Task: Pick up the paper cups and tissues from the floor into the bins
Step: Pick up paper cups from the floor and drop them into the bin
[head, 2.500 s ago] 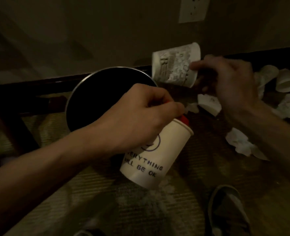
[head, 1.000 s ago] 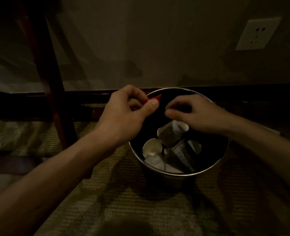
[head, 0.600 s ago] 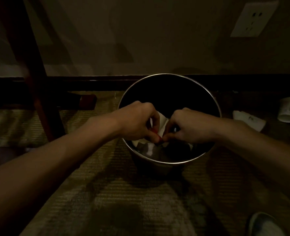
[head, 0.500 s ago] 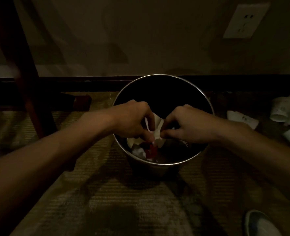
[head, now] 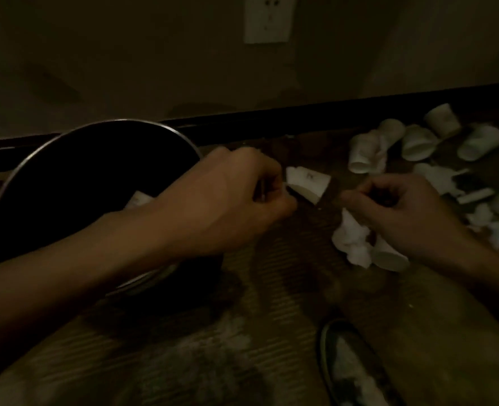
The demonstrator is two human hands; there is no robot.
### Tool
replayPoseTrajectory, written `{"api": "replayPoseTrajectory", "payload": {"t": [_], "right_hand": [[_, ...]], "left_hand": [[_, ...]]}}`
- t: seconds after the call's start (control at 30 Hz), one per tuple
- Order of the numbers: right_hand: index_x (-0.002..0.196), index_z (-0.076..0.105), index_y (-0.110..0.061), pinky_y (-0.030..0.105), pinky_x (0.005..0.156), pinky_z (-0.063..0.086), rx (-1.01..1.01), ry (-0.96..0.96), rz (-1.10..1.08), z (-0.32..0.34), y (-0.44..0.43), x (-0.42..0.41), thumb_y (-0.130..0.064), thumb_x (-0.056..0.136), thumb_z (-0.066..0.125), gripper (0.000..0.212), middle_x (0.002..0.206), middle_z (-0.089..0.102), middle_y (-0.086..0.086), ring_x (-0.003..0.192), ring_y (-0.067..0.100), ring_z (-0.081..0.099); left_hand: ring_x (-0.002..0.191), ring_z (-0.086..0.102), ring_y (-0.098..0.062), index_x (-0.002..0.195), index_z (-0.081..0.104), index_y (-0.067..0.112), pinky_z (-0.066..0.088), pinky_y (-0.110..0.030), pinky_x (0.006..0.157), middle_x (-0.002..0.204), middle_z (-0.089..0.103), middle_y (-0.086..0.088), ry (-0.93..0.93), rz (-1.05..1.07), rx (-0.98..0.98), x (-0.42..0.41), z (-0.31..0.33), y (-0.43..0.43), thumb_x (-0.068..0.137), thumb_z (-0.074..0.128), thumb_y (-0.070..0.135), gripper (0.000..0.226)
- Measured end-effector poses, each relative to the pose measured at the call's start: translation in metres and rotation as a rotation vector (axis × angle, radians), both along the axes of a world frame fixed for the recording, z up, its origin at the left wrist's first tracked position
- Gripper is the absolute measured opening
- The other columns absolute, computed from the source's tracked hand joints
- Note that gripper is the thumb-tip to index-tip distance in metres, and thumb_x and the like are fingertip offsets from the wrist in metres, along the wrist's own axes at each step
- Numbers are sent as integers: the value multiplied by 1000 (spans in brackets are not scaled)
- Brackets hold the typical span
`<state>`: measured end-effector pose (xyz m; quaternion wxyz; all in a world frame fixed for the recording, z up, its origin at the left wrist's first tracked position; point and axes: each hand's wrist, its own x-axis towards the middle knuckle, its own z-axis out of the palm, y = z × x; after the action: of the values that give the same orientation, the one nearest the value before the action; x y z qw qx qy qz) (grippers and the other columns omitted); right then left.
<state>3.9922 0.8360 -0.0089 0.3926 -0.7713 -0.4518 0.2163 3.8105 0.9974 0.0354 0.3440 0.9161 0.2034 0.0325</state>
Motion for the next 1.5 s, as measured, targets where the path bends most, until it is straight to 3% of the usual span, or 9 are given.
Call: {"api": "replayPoseTrajectory", "payload": {"t": [0.3,0.4,0.63,0.77,1.0,1.17,1.27,1.37,1.5], "right_hand": [[93,59,-30,20,58,39,-278,0,-391,-103,-79,100,-34,91,63,6,94,60,-6,85,13,59],[113,61,-27,32,82,48,-384,-45,-406,-125,-96,120,-34,91,62,23,119,52,7,106,26,56],[128,56,-27,42,100,46,-553,40,-294,-147,-120,148,-39,91,61,39,140,46,9,120,29,51],[126,53,-28,43,96,49,-553,179,-267,-155,-123,150,-32,91,64,37,138,49,6,119,24,52],[113,52,-20,27,76,39,-492,305,-317,-155,-124,157,-28,90,67,29,114,46,-1,104,17,48],[104,46,-21,26,63,37,-522,335,-414,-158,-123,149,-31,84,74,36,112,48,1,108,22,49],[126,38,-20,30,81,38,-517,386,-464,-167,-125,139,-28,79,79,62,129,48,5,121,26,48],[145,23,-20,38,96,39,-535,380,-419,-170,-124,132,-25,72,84,95,144,42,8,128,29,44],[147,25,-21,39,98,39,-557,334,-367,-172,-115,122,-28,70,85,98,145,42,7,129,27,45]], "left_hand": [[90,59,-6,109,64,26,46,-20,66,102,62,8,281,-41,-190,118,-90,-70,91,62,45,27],[107,58,-15,125,60,21,45,-24,81,118,62,0,292,-57,-160,155,-125,-84,94,62,39,36],[148,8,-36,155,13,37,20,-49,119,163,7,-8,395,-125,-65,214,-203,-112,90,62,51,82],[149,0,-35,155,6,42,17,-56,118,164,-8,-1,469,-268,7,214,-234,-126,88,64,52,89],[130,40,-25,134,54,15,39,-36,101,142,46,-8,365,-293,250,213,-248,-142,95,59,36,45],[121,46,-26,131,56,12,40,-36,96,132,52,-11,348,-224,218,199,-247,-149,97,53,44,46],[123,39,-27,131,56,19,34,-37,99,132,45,-10,328,-191,318,184,-248,-159,97,51,45,43],[107,53,-30,103,65,4,32,-23,81,119,55,-13,183,-50,91,175,-241,-160,92,63,23,22],[86,60,-16,99,57,14,29,-14,63,93,56,4,66,39,-66,160,-231,-144,88,65,6,15]]}}
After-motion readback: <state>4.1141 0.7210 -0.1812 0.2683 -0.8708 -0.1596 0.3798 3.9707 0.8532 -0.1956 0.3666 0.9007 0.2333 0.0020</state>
